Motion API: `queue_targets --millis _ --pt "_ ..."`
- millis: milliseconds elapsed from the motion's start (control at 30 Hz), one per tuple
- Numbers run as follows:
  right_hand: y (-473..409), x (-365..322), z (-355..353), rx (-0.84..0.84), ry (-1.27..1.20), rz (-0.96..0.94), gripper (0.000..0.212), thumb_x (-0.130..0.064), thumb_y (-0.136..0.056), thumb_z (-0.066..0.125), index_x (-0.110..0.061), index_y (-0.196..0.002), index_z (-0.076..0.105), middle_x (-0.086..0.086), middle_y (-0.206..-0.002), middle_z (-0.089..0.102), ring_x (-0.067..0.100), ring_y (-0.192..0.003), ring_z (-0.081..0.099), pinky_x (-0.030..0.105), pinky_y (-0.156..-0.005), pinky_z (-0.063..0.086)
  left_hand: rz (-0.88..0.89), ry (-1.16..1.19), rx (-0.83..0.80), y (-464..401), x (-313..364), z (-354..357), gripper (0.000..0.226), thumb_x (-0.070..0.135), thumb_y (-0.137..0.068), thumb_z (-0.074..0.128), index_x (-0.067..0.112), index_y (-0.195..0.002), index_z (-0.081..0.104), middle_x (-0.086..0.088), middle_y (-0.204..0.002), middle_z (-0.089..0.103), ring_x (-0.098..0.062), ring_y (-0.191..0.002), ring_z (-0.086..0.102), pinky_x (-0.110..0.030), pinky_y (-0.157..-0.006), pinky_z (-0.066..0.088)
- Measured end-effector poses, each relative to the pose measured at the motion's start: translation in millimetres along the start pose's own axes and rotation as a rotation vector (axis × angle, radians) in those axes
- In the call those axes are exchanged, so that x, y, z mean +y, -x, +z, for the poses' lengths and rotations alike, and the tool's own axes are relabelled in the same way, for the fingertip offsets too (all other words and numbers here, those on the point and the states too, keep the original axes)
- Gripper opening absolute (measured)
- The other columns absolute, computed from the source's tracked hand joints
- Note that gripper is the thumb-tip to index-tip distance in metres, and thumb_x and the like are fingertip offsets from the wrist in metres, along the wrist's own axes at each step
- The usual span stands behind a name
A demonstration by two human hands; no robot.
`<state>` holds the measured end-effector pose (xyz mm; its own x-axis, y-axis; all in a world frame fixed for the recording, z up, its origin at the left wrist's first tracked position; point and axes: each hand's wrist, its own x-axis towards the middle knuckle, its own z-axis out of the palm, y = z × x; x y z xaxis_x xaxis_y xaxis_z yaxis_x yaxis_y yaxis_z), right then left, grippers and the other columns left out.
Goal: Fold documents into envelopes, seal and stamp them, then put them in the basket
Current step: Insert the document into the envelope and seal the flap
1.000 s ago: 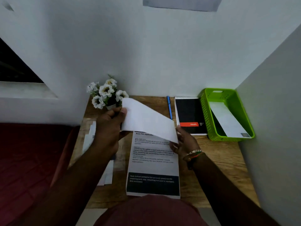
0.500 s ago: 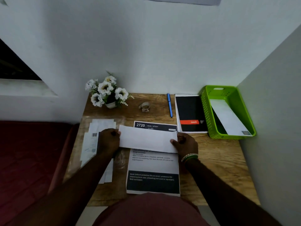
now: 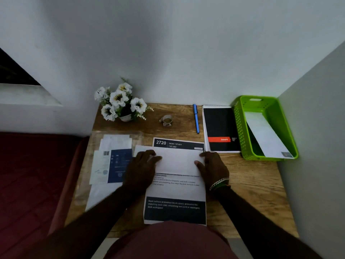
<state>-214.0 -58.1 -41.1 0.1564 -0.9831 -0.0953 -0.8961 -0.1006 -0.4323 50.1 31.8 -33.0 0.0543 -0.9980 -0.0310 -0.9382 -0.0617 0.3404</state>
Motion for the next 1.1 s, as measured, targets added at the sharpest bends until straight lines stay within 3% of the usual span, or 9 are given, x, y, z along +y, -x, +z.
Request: queue_targets --millis 167,267,367,467,633,800,933,1100 --pt "-16 -17 -6 0.078 -0.033 -0.104 0.022 -0.045 -0.093 0.061 -0.024 -0.100 0.065 -0.002 -0.103 0.057 0.008 -0.076 0.053 0.018 -0.056 0.036 -0.112 0.029 -0.050 -3 5 6 0.037 0.027 -0.087 0.064 0.031 -0.124 0.062 0.001 -0.131 0.056 -0.026 -0.121 0.051 -0.049 -0.098 0.048" --pt "-44 -48 -8 0.093 -0.114 -0.248 0.015 -0.029 -0.093 0.064 -0.020 -0.104 0.064 0.002 -0.103 0.060 0.015 -0.084 0.058 0.026 -0.067 0.045 -0.106 0.057 -0.078 -6 5 6 0.038 0.029 -0.086 0.062 0.032 -0.124 0.060 0.003 -0.132 0.051 -0.023 -0.122 0.047 -0.047 -0.099 0.046" --pt "-81 -82 -3 -0.028 -0.133 -0.274 0.031 -0.022 -0.091 0.060 -0.020 -0.123 0.058 0.007 -0.120 0.056 0.024 -0.106 0.055 0.040 -0.087 0.053 -0.110 0.092 -0.107 -10 7 5 0.037 0.027 -0.088 0.060 0.031 -0.124 0.059 0.004 -0.133 0.048 -0.020 -0.122 0.045 -0.041 -0.100 0.043" --pt "-114 -109 7 -0.102 -0.027 -0.288 0.038 -0.026 -0.090 0.058 -0.021 -0.127 0.055 0.010 -0.130 0.051 0.030 -0.117 0.050 0.047 -0.095 0.050 -0.112 0.148 -0.071 -14 8 7 0.032 0.024 -0.087 0.062 0.029 -0.119 0.061 0.004 -0.129 0.052 -0.018 -0.117 0.047 -0.036 -0.095 0.042" --pt "-140 -141 10 -0.027 0.136 -0.312 0.041 -0.054 -0.080 0.059 -0.022 -0.105 0.062 0.010 -0.120 0.050 0.033 -0.108 0.048 0.044 -0.086 0.046 -0.132 0.229 -0.017 -20 7 13 0.021 0.028 -0.088 0.057 0.028 -0.108 0.063 0.005 -0.114 0.057 -0.018 -0.104 0.054 -0.035 -0.085 0.046" --pt "-147 -155 19 -0.116 0.175 -0.199 0.034 -0.052 -0.081 0.065 -0.024 -0.101 0.066 0.009 -0.128 0.044 0.035 -0.114 0.045 0.046 -0.086 0.050 -0.155 0.291 0.008 -24 4 15 0.017 0.033 -0.088 0.057 0.029 -0.103 0.063 0.008 -0.106 0.058 -0.014 -0.099 0.056 -0.032 -0.081 0.045" --pt "-142 -144 23 -0.173 0.020 -0.207 0.017 -0.039 -0.085 0.066 -0.030 -0.097 0.073 0.007 -0.122 0.046 0.032 -0.109 0.052 0.045 -0.085 0.054 -0.225 0.386 0.040 -31 1 16 0.010 0.031 -0.089 0.060 0.033 -0.099 0.063 0.016 -0.095 0.059 -0.006 -0.087 0.056 -0.034 -0.079 0.052" --pt "-106 -127 11 -0.106 -0.361 -0.276 0.009 -0.024 -0.083 0.074 -0.024 -0.092 0.074 -0.002 -0.104 0.052 0.017 -0.097 0.055 0.027 -0.083 0.046 -0.548 0.790 0.115 -52 15 -2 0.010 0.031 -0.097 0.062 0.032 -0.107 0.064 0.009 -0.097 0.071 -0.011 -0.086 0.068 -0.030 -0.075 0.056"
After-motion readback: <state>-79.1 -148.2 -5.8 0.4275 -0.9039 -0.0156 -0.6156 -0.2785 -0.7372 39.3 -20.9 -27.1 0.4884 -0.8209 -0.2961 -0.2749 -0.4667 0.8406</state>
